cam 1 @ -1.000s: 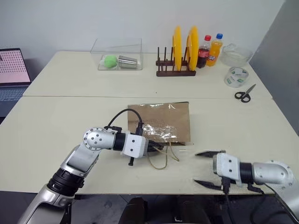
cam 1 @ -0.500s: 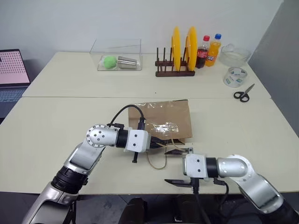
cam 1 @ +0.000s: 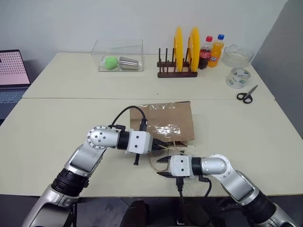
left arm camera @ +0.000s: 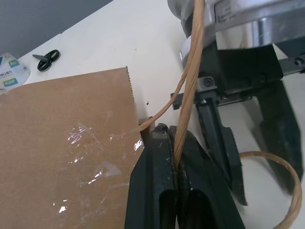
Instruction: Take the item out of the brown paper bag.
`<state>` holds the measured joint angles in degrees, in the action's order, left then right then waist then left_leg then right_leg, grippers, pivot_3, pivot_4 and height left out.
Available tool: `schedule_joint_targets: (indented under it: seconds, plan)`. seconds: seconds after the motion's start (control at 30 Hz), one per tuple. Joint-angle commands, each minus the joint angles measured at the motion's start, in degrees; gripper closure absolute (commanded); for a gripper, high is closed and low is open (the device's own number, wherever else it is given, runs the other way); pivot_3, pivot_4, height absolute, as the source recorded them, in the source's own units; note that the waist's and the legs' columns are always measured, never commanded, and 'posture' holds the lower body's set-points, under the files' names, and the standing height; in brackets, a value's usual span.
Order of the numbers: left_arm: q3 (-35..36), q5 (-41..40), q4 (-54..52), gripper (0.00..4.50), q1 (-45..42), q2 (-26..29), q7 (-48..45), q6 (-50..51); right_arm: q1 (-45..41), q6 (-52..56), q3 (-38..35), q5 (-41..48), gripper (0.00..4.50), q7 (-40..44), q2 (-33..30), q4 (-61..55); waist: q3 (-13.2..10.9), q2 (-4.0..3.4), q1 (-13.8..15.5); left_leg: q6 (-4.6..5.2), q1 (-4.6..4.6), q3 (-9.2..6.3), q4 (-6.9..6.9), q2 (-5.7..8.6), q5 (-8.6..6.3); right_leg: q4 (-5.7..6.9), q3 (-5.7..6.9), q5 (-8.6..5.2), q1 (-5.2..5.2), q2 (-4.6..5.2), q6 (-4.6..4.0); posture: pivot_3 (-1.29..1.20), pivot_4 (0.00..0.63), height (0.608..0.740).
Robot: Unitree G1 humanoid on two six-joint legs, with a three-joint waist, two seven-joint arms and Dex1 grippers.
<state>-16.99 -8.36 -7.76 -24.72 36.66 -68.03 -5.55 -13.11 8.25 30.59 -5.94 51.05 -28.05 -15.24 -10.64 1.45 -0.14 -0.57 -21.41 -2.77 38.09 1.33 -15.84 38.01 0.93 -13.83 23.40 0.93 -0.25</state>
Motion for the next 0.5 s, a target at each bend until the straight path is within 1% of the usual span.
schedule_joint_targets:
  seconds: [0.03,0.07,0.17,0.23,0.4,0.5]
  plan:
    - [2.3,-1.76,-2.64,4.5,-1.83,0.11,0.59,0.93,-0.74,0.64,-0.63,-0.72,4.16,-0.79,0.45,-0.5,0.0,0.0,0.0,0.0,0.0,0.0,0.0,0.0,0.0,0.0,0.0,0.0,0.0,0.0,0.0,0.0,0.15,0.74]
    - [2.58,-2.06,-2.77,4.5,-2.12,0.22,0.64,1.51,-0.96,0.77,-0.51,-1.1,4.48,-1.04,0.6,-0.19,0.0,0.0,0.0,0.0,-0.01,0.0,0.01,0.0,0.0,-0.01,0.0,0.0,0.0,0.0,0.0,0.0,0.15,0.74]
    - [3.9,-3.3,-3.55,4.5,-3.27,0.77,0.57,4.1,-1.46,1.39,0.03,-1.86,4.48,-0.99,0.88,0.26,0.0,0.0,-0.01,0.0,0.0,0.0,0.0,0.0,0.0,0.0,0.0,0.0,0.0,0.0,0.0,0.0,0.15,0.74]
    - [5.27,-4.7,-4.1,4.5,-5.5,0.64,1.47,7.91,-1.57,1.67,0.27,-2.19,4.48,-0.68,0.98,0.25,0.0,0.0,-0.02,0.0,0.0,0.0,0.0,0.0,0.0,0.01,0.01,0.0,0.0,0.0,0.0,0.0,0.15,0.74]
    - [8.84,-8.19,-1.02,4.5,-14.44,-1.9,6.2,18.64,-1.6,2.25,0.9,-3.01,4.48,-0.15,0.8,-0.14,0.0,0.0,-0.04,0.0,-0.01,-0.01,0.02,0.01,0.0,0.0,0.02,0.0,0.0,0.0,0.0,0.0,0.15,0.74]
    - [10.66,-9.22,2.04,4.5,-19.2,-3.2,8.16,22.12,-1.63,2.24,1.12,-3.42,4.48,-0.11,0.8,-0.13,0.0,0.0,-0.07,0.0,-0.01,-0.02,0.02,0.02,0.0,0.0,0.03,0.0,0.0,0.0,0.01,0.0,0.15,0.74]
